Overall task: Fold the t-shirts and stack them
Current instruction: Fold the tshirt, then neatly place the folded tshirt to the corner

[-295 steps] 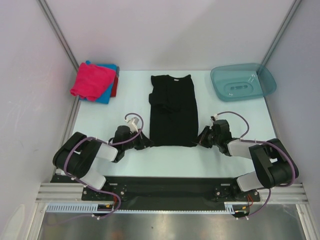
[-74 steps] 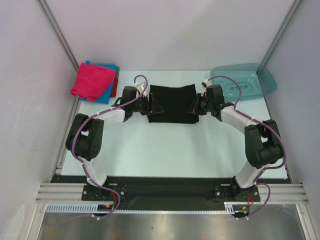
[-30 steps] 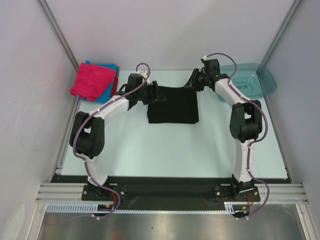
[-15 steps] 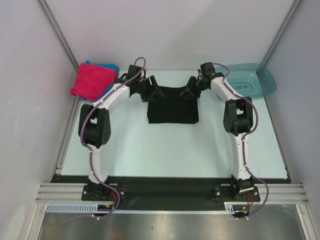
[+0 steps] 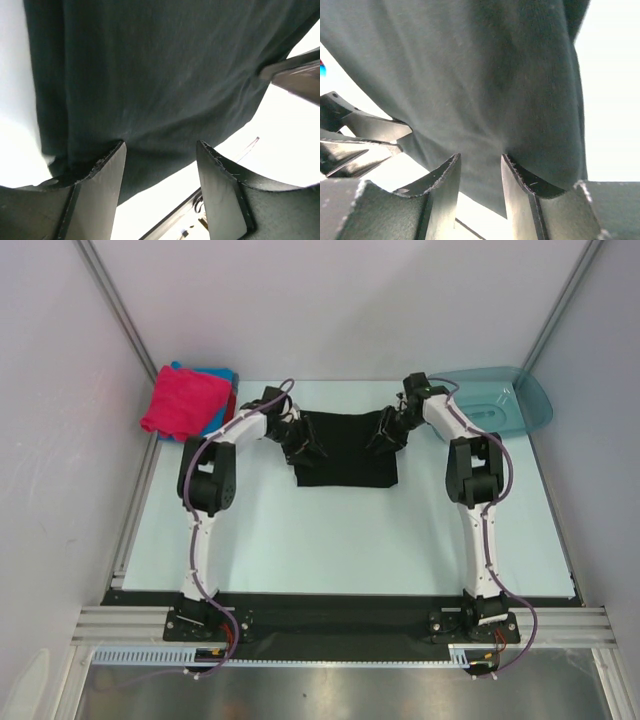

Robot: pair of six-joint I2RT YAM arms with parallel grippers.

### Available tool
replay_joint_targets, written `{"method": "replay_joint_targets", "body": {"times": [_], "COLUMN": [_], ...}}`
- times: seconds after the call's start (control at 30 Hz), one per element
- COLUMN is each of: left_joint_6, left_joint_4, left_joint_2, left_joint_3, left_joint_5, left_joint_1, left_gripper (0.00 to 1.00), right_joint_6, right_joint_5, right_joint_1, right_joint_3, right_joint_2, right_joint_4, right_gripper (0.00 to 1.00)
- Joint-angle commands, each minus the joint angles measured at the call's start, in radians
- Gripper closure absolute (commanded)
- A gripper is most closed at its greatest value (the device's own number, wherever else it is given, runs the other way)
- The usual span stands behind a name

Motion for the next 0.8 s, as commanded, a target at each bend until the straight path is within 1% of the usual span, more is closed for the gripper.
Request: {"method": "replay_joint_targets", "body": {"times": [0.0,0.1,0.23,0.33,0.4,0.47,0.5,0.53,0.6,0.63,0.67,0.7,0.73,0.77], "left_joint_6": [0.047,0.066,0.105,0.110,0.106,0.120,0.143,0.154,0.191,0.201,0.218,0.226,0.234,0.244], "left_joint_4": [-0.077,-0.104,-0.164,-0.170,-0.167,-0.161,-0.163,-0.170,-0.209,-0.219,-0.223,-0.227,-0.230,-0.235], "left_joint_2": [-0.121,-0.172,-0.250,-0.291,-0.341,-0.386,-0.422,-0.436,-0.471,-0.483,-0.500,-0.525,-0.535,-0.542], "left_joint_3": [0.004,0.007,0.059,0.049,0.024,-0.017,-0.023,-0.017,-0.004,0.004,-0.002,-0.008,-0.025,-0.031], "left_joint_5": [-0.024,-0.054,-0.139,-0.133,-0.132,-0.168,-0.179,-0.198,-0.264,-0.287,-0.317,-0.328,-0.334,-0.337], "left_joint_1": [0.006,0.004,0.004,0.004,-0.009,-0.026,-0.038,-0.043,-0.058,-0.064,-0.072,-0.075,-0.077,-0.077], "left_gripper": [0.36,0.35,0.35,0.35,0.35,0.34,0.34,0.34,0.34,0.34,0.33,0.33,0.32,0.32], "right_joint_6": [-0.037,-0.028,-0.076,-0.089,-0.094,-0.102,-0.111,-0.117,-0.105,-0.105,-0.096,-0.093,-0.088,-0.076], "right_joint_5": [-0.015,-0.032,0.030,0.072,0.112,0.196,0.236,0.339,0.434,0.522,0.549,0.587,0.607,0.629], "right_joint_1": [-0.016,-0.006,0.033,0.079,0.134,0.175,0.219,0.235,0.292,0.310,0.322,0.347,0.358,0.369], "right_joint_3": [0.057,0.060,0.055,0.052,0.049,0.061,0.095,0.197,0.257,0.314,0.322,0.317,0.314,0.314], "right_joint_2": [-0.140,-0.192,-0.235,-0.252,-0.266,-0.280,-0.272,-0.260,-0.237,-0.229,-0.229,-0.235,-0.241,-0.243], "right_joint_4": [-0.046,-0.033,-0.024,-0.038,-0.053,-0.071,-0.097,-0.131,-0.212,-0.239,-0.263,-0.260,-0.266,-0.279], "right_gripper": [0.56,0.55,0.55,0.55,0.55,0.55,0.54,0.54,0.53,0.52,0.52,0.50,0.44,0.42]}}
